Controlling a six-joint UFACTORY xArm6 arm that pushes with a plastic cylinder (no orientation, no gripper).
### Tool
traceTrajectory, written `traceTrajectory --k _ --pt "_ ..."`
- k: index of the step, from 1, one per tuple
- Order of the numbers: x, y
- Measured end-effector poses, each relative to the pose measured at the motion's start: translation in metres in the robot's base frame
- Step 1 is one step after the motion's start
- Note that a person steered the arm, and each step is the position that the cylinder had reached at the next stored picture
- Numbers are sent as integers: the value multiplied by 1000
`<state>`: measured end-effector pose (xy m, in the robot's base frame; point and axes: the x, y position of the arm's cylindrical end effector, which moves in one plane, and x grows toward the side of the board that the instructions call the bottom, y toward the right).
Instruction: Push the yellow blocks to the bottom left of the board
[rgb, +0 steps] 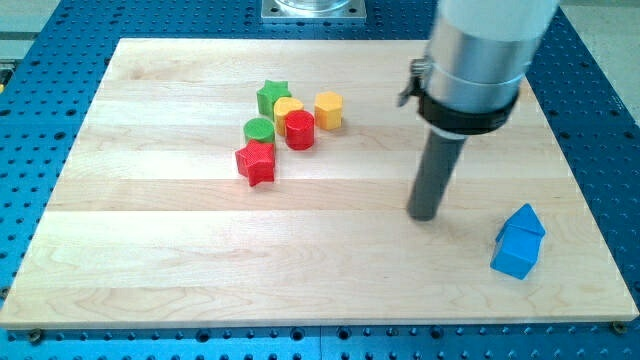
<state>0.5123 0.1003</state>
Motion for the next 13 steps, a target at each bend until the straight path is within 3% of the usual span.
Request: traceTrajectory --k 1,2,3,4,5,8,12,13 --pt "7 -53" --pt "-29 -49" --pt "-107 -43" --pt "-144 -43" --pt "-155 -82" --pt "-207 -112" --pt "-41 -159" --pt "-23 -154"
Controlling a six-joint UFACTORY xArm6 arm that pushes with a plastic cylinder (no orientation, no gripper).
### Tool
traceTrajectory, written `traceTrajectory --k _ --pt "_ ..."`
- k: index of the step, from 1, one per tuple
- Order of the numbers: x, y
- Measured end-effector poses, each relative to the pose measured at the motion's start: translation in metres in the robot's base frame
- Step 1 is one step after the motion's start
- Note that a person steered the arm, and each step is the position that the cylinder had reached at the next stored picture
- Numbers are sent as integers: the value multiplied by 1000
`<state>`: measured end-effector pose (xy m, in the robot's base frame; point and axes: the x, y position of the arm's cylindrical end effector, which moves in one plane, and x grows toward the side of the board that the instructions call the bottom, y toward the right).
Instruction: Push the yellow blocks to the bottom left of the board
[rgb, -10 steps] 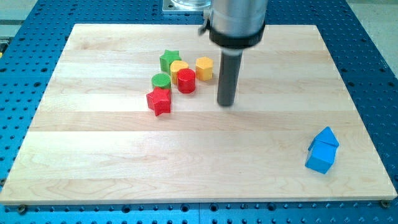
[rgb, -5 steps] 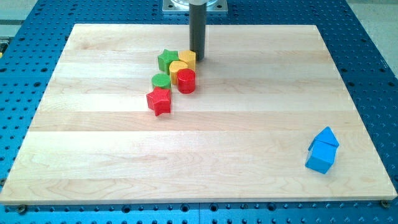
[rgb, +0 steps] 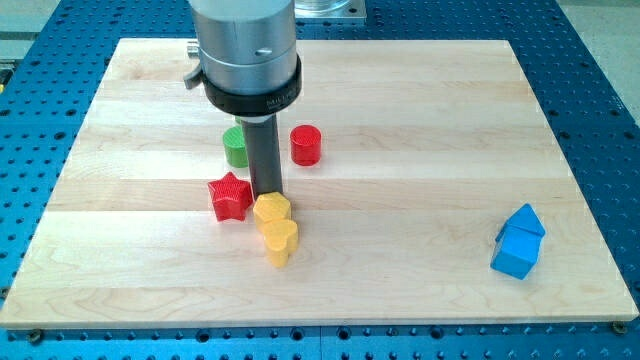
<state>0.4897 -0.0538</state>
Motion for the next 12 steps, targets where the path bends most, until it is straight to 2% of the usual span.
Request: traceTrajectory --k 2,3,4,5,7,8,12 --pt "-12 3" --pt "-20 54" --pt "15 80" --pt "54 68" --pt "90 0" --pt "88 -28" --pt "-17 96"
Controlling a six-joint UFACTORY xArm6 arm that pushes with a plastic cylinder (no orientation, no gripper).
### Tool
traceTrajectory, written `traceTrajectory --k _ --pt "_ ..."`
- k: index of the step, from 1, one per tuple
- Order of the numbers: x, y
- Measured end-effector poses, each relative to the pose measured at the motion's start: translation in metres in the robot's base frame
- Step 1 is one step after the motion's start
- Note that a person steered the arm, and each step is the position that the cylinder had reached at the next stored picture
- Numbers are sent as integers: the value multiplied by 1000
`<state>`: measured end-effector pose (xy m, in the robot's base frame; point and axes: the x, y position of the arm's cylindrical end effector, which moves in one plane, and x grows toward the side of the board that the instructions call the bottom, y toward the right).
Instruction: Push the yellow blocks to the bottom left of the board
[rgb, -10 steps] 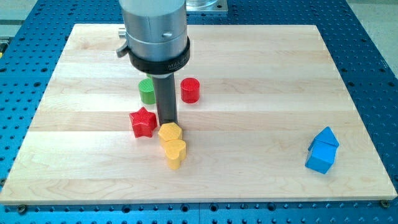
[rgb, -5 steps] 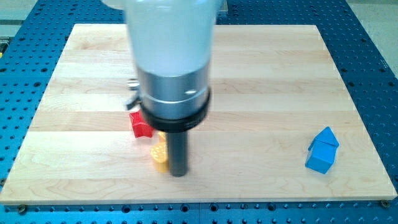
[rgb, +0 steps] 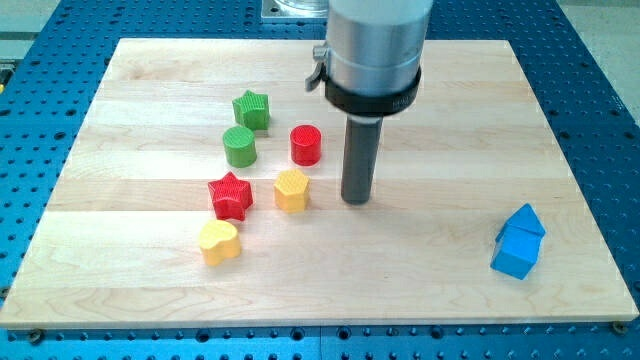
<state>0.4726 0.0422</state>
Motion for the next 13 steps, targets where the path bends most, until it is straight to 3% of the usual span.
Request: traceTrajectory --k 1,2,3,4,7,8,9,10,11,12,13 --pt "2 -49" --pt "36 -88" --pt "72 -89" --pt "72 -74" --pt "105 -219" --pt "88 -176" --pt "79 -220" --pt "102 -265" --pt "125 -187" --pt "83 -74" --pt "41 -67"
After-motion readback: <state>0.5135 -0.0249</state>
